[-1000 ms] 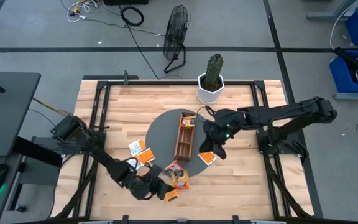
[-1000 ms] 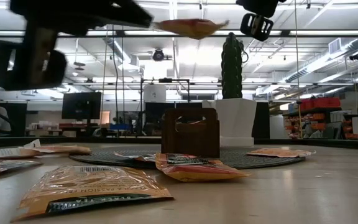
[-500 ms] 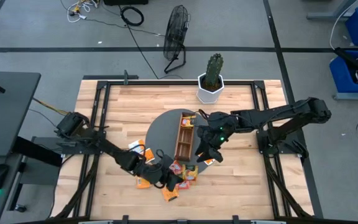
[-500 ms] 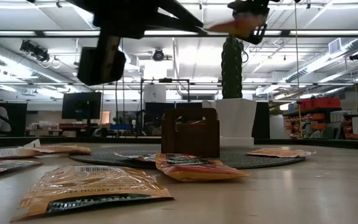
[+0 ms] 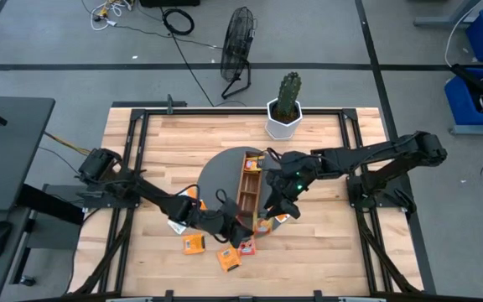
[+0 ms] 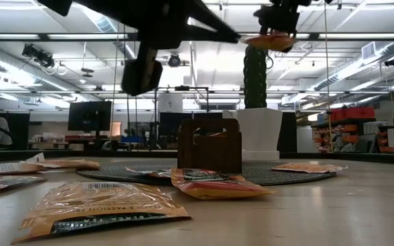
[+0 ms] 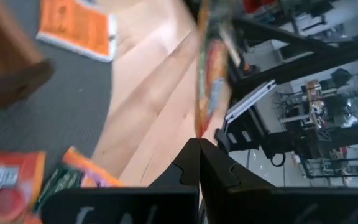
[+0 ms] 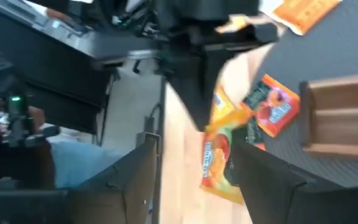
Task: Pick & Place Tea
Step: Put the orange tea bag into the top section of the wooden organizer
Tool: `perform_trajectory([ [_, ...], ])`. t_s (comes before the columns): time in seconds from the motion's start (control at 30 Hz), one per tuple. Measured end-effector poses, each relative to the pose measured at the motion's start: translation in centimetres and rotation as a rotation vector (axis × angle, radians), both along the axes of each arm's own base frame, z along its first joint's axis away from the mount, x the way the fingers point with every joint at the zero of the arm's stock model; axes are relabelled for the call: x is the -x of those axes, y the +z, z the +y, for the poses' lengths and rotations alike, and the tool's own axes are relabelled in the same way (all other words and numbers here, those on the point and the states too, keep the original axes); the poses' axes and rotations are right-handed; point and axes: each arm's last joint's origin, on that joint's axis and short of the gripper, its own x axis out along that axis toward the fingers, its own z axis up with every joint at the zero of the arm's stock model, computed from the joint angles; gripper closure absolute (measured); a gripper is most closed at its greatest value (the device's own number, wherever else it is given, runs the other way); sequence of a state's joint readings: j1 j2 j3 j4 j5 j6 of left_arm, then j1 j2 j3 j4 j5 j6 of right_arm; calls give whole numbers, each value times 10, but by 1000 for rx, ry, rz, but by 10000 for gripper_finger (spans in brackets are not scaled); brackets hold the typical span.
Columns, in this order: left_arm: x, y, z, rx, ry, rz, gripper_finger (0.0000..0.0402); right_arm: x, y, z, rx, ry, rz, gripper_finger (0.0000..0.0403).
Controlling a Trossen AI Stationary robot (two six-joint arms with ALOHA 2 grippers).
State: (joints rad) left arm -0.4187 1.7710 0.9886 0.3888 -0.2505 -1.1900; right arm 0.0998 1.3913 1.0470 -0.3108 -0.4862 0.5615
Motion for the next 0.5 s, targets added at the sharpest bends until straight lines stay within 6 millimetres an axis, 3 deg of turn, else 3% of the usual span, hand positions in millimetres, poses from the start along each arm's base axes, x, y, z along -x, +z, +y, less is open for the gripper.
perform_trajectory([
  [0.27,-4,6,1,-37,-13,-39,401,-4,-16,0,28,6,80,188],
  [0.5,-4,6,1,-35,-11,-36,401,-6,-18,1,16,39,80,196],
])
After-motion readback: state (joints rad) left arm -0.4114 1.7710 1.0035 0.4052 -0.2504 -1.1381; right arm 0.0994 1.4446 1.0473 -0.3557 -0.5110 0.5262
